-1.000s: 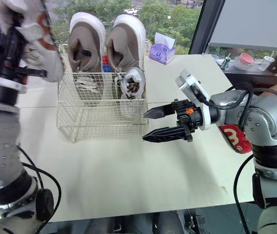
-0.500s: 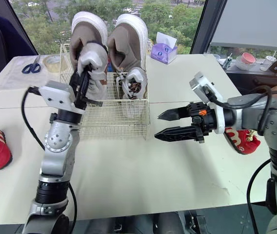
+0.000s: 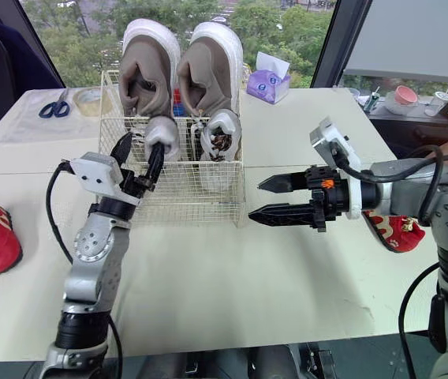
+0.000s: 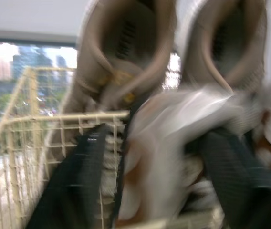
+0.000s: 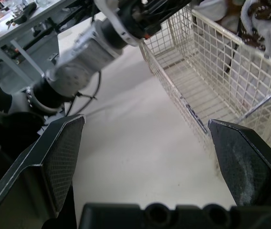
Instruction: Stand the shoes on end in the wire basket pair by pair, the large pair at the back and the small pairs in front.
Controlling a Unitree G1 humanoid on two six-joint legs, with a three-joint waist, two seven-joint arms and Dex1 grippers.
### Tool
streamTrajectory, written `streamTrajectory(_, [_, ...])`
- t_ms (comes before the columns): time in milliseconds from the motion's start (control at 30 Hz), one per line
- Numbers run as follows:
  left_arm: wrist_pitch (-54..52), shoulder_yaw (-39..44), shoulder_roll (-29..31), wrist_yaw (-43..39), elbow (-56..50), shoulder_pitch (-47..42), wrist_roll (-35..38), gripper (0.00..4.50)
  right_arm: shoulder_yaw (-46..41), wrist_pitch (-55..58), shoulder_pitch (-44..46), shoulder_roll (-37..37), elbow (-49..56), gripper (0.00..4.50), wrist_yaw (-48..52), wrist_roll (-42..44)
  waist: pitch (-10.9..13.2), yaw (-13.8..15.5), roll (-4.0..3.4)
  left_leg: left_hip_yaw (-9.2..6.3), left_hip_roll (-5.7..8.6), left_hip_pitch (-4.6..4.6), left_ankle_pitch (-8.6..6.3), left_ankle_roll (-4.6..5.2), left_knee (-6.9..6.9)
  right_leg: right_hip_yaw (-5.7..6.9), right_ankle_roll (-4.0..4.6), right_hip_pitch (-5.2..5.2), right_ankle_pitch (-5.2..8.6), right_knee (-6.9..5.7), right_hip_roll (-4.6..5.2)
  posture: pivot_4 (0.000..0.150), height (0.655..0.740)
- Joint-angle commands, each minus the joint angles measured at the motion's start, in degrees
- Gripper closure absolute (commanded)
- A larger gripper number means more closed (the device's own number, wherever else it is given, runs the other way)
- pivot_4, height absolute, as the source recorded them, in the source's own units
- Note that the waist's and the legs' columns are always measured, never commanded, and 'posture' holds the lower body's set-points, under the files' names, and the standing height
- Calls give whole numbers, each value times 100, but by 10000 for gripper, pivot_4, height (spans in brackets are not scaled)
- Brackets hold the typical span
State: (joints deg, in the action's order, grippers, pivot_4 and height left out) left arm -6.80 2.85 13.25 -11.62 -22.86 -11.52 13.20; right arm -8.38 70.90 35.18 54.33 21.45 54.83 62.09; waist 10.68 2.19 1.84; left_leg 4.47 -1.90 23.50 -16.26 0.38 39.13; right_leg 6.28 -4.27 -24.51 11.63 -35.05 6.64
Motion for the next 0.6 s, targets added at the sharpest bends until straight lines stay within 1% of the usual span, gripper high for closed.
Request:
streamTrajectory(33, [-890,429,435,-239,-878,169,641,14370,-110,-228,-133,47,176,0,38,-30,1,3,-3,0,0,0,0,0,0,0,1,0,0,1,0,1500,7400])
streamTrajectory(100, [-1340,650,730,-362,-1137,244,973,14370,-110,-279,-172,-26,137,0,-32,-21,2,2,-5,-2,0,0,0,-1,1,0,19,0,12,1,0,1500,7400])
streamTrajectory(167, [-2152,1221,1212,-489,-1435,106,1988,14370,-139,-381,-297,-143,86,0,-205,-100,2,1,-3,-4,0,-1,0,-1,1,0,21,1,13,1,0,1500,7400])
streamTrajectory(200, [-2423,1425,1383,-516,-1527,38,2359,14370,-150,-418,-351,-173,72,0,-268,-131,3,1,-3,-7,-2,-1,0,-1,2,0,21,1,14,1,-5,1500,7400])
streamTrajectory(233, [-2782,1689,1674,-586,-1618,-51,3096,14370,-111,-510,-534,-114,48,0,-289,-311,6,6,-15,-8,-4,-1,0,-2,2,0,21,1,14,2,-8,1500,7400])
streamTrajectory(267, [-3021,1857,1868,-616,-1680,-102,3594,14370,-88,-573,-671,-59,43,0,-292,-431,6,12,-15,-7,-1,-1,0,-2,2,0,19,1,15,3,-4,1500,7400])
streamTrajectory(300, [-3353,1993,2198,-734,-1787,-54,4472,14370,-21,-860,-855,14,0,0,-324,-793,6,13,-14,-8,-1,-1,0,-2,2,0,17,3,16,4,-4,1500,7400])
streamTrajectory(333, [-3594,2090,2445,-784,-1862,-13,5126,14370,20,-1081,-988,61,-29,0,-337,-1055,5,6,-10,-8,1,1,0,-2,1,0,14,3,18,6,-2,1500,7400])
streamTrajectory(400, [-3972,2124,3003,-922,-1933,89,6159,9096,-212,-1412,-1015,-120,-251,0,-589,-1277,10,-6,-29,-3,10,1,-1,-2,1,-4,5,4,23,8,9,1500,7400])
streamTrajectory(467, [-4195,2096,3400,-967,-1896,175,6848,1359,-510,-1580,-1120,-221,-334,0,-773,-1352,13,-9,-42,7,13,0,-2,-1,2,-12,2,3,23,8,11,1500,7400])
streamTrajectory(500, [-4281,2065,3554,-979,-1861,210,7115,584,-637,-1648,-1210,-226,-331,0,-834,-1390,13,-4,-44,5,13,0,-2,-1,1,-12,1,3,23,7,8,1500,7400])
streamTrajectory(567, [-4394,1789,3736,-1030,-1926,209,7225,584,-982,-1690,-1600,-169,-202,0,-950,-1449,13,18,-46,3,9,-3,-1,-2,-1,-12,-3,4,26,3,-1,1500,7400])
streamTrajectory(600, [-4409,1510,3713,-964,-2052,131,7263,584,-1229,-1745,-1884,-207,-91,0,-1114,-1543,13,33,-47,-2,11,-4,1,-6,-2,-6,-5,11,30,3,-6,1500,7400])
